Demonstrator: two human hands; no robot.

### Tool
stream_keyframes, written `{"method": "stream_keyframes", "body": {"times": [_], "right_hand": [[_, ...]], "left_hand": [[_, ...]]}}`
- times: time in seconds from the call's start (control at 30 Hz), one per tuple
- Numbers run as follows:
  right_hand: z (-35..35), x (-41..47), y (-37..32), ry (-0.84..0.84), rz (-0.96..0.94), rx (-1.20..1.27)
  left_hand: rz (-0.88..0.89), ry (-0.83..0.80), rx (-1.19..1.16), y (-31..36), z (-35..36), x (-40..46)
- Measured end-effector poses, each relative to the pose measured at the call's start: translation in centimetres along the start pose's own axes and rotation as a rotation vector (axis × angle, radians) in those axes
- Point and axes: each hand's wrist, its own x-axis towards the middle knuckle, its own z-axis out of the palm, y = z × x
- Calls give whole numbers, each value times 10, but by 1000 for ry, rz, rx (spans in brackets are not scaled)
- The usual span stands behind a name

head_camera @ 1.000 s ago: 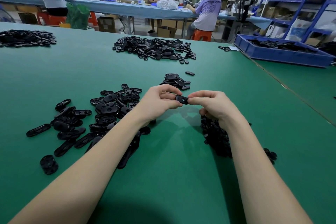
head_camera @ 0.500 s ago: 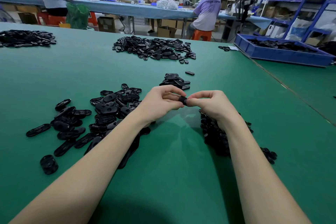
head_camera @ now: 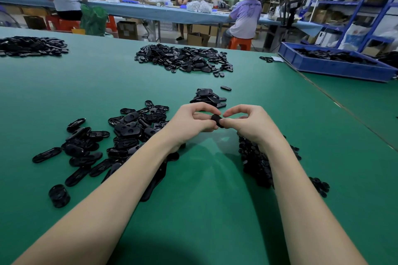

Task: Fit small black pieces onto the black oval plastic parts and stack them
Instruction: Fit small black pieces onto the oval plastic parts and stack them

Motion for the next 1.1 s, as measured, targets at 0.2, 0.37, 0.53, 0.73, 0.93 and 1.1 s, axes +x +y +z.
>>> {"method": "stream_keyframes", "body": {"times": [0.2, 0.37, 0.53, 0.73, 0.93, 1.1], "right_hand": [[-1, -2, 9, -128, 130, 237], [5, 1, 17, -217, 209, 460], [4, 4, 18, -215, 197, 443], [3, 4, 16, -208, 152, 413], [7, 3, 13, -133, 97, 303], [11, 3, 10, -100, 37, 211]], "left_hand": [[-128, -62, -341, 2, -7, 0], [-144, -75, -412, 2, -6, 1], [-89, -92, -334, 1, -7, 1], [-63, -44, -239, -2, -8, 2], [-58, -6, -172, -1, -7, 2], [-62, 47, -75, -2, -4, 3]]}}
